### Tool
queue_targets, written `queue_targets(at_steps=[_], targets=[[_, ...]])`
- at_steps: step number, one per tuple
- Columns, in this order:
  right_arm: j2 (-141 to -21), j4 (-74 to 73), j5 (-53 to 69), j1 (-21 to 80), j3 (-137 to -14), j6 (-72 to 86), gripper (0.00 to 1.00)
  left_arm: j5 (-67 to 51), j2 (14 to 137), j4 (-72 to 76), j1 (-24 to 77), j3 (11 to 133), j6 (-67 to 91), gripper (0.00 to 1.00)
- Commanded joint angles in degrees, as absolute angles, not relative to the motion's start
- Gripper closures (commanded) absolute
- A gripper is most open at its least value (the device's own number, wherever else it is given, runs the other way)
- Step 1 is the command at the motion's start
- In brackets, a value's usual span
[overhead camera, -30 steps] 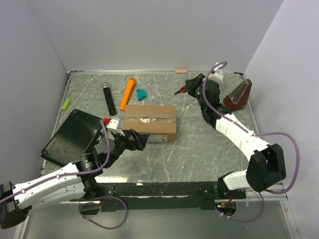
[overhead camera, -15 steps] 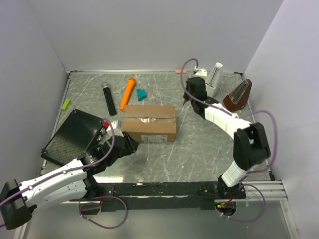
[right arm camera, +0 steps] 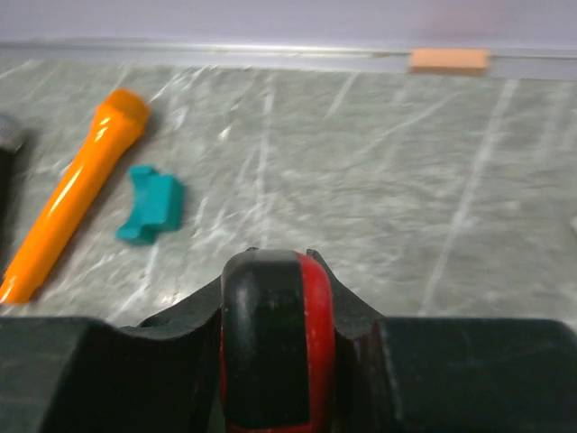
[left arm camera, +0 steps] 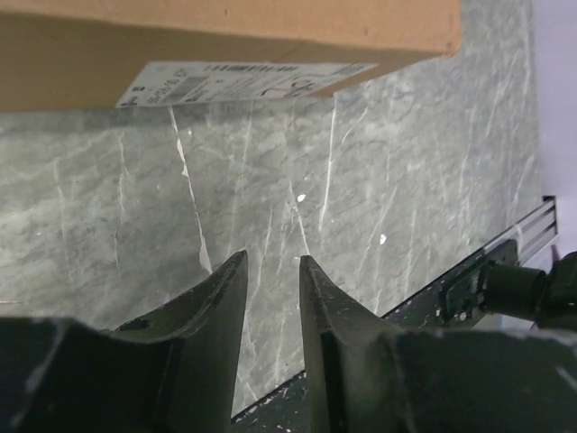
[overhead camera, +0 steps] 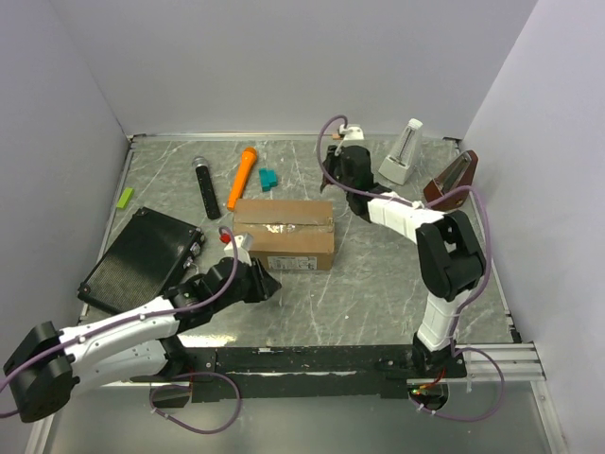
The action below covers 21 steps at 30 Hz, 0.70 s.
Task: Unpack the express box
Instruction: Cut the express box at the center of the board, then adjust the express box at the center of the board.
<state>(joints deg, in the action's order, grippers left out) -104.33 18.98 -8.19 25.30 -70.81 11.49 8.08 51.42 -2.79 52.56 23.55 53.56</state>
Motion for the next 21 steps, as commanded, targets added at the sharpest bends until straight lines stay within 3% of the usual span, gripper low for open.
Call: queue_targets(at_steps=[1, 12, 21], targets=[[-105.4, 23.1, -2.5, 28.3, -71.4, 12.0, 1.00, 6.7, 54.8, 0.9, 52.5, 24.5, 52.4, 0.67], [-101.7, 24.7, -7.6, 34.7, -59.2, 14.7, 1.00, 12.8, 62.3, -1.7, 51.3, 25.0, 56.6, 0.71], [-88.6, 24.7, -12.7, 39.2, -44.8, 18.0, 1.00, 20.9, 64.7, -6.2, 47.6, 29.0, 53.4, 0.62]])
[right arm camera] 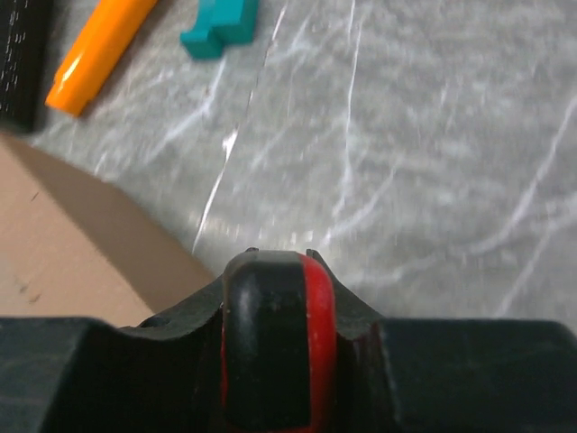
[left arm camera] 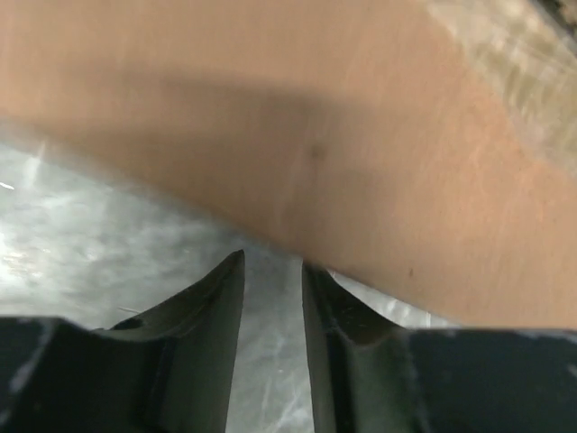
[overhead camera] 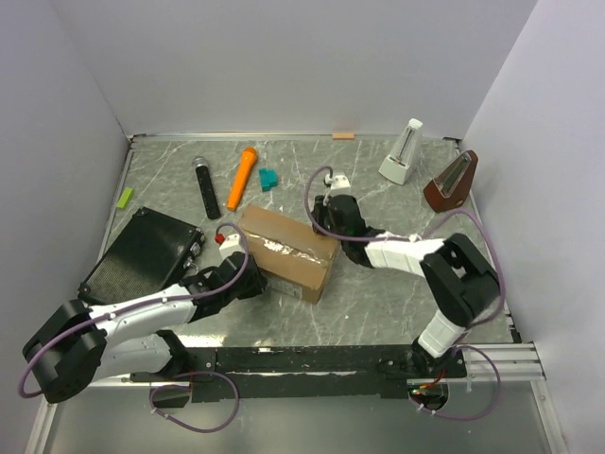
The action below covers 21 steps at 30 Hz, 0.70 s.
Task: Unpack the express box
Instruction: Adjust the express box at the center of the board.
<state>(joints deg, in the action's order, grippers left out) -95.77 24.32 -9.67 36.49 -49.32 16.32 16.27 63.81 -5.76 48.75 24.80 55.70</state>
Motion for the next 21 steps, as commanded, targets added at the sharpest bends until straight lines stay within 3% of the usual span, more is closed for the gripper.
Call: queue_targets(at_steps=[1, 6, 21], targets=[[-86.8, 23.9, -13.4, 40.2, -43.9, 18.4, 1.00, 21.2, 65.4, -6.1, 47.4, 29.9, 52.3, 0.61], [-78.7, 19.1, -16.1, 44.6, -40.0, 19.6, 1.00, 20.9, 70.9, -5.1, 46.9, 36.5, 45.0, 0.54], [-68.0, 6.4, -17.4, 50.8, -38.1, 22.6, 1.00, 12.4, 87.3, -2.7, 40.8, 52.0, 38.8, 0.49]])
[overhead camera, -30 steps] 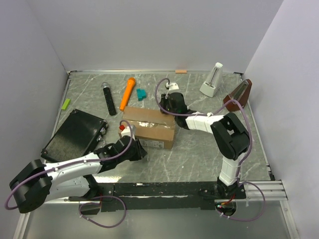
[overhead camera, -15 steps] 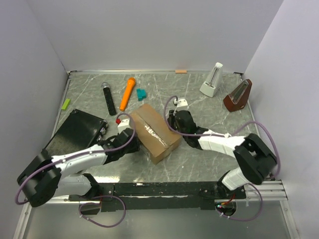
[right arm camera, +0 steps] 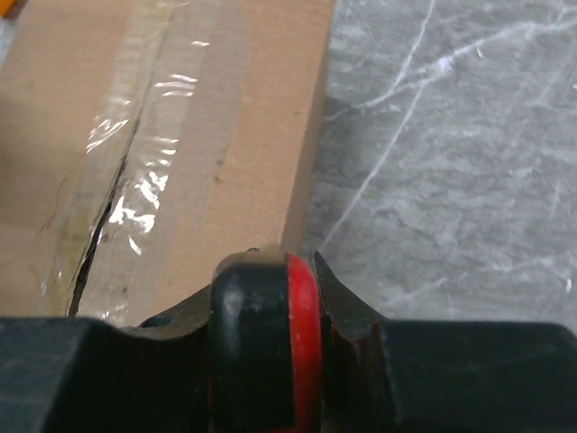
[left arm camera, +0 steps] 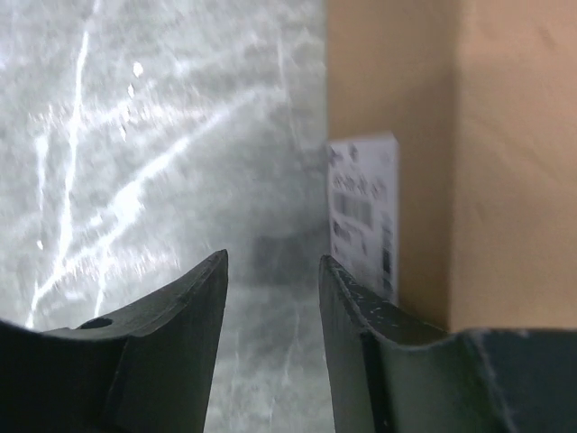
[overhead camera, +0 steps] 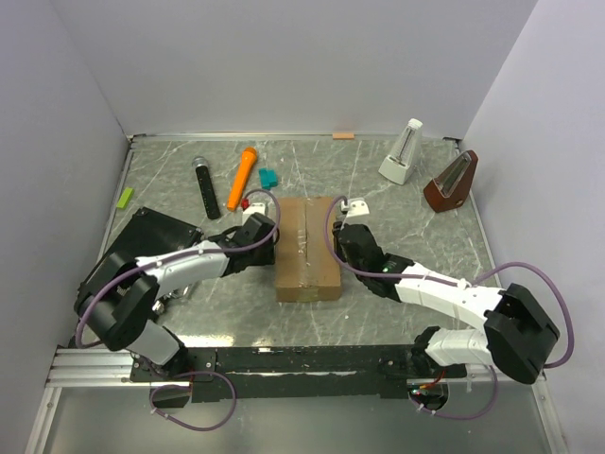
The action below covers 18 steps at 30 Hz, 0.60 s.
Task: Unpack the express box
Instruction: Adjust the express box at the center of the board.
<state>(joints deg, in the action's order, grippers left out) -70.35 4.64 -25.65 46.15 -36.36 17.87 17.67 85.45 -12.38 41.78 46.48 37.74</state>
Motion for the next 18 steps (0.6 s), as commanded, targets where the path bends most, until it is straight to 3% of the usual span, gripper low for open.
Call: queue_targets(at_steps=[1, 12, 18], targets=[[-67.6, 6.0, -17.4, 51.1, -38.4, 22.2, 1.00, 11.9, 87.7, -2.2, 40.2, 52.6, 38.6, 0.49], [-64.3, -2.5, -17.9, 51.9, -43.3, 18.8, 1.00, 8.5, 94.8, 2.1, 33.6, 64.5, 34.6, 0.45], [-57.8, -4.4, -32.8, 51.6, -44.4, 15.9, 1.00, 16.5, 87.3, -1.4, 29.6, 64.6, 34.0, 0.26]])
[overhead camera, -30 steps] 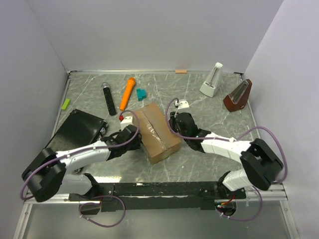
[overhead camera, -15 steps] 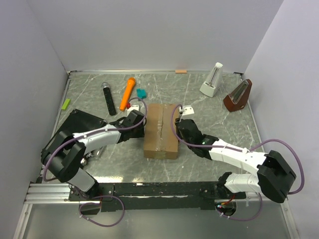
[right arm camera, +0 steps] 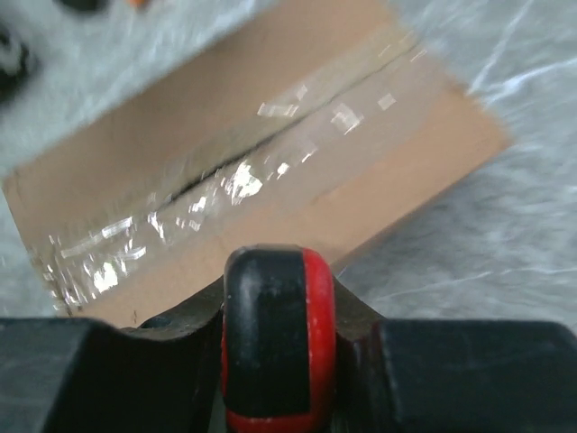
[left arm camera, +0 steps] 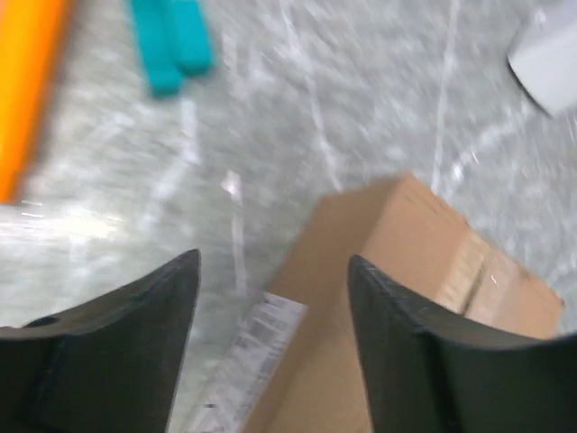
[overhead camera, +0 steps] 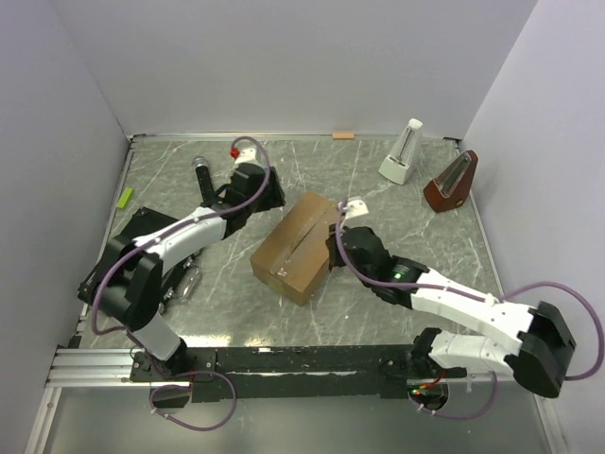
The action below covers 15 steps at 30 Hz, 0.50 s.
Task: Unpack the express box
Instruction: Adjust the express box at the center of the board.
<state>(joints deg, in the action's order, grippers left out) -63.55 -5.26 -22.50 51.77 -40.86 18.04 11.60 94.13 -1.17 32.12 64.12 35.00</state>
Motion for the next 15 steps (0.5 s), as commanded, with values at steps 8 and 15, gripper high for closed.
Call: queue_targets(at_steps=[8, 15], targets=[[-62.2, 17.0, -48.8, 45.8, -45.9, 6.1, 1.00, 16.0, 65.2, -6.1, 29.9, 52.1, 37.4, 0.28], [-82.2, 26.1, -51.2, 36.5, -57.3, -2.4, 1.00, -1.9, 47.9, -7.1, 34.0, 34.4, 46.3, 0.41]])
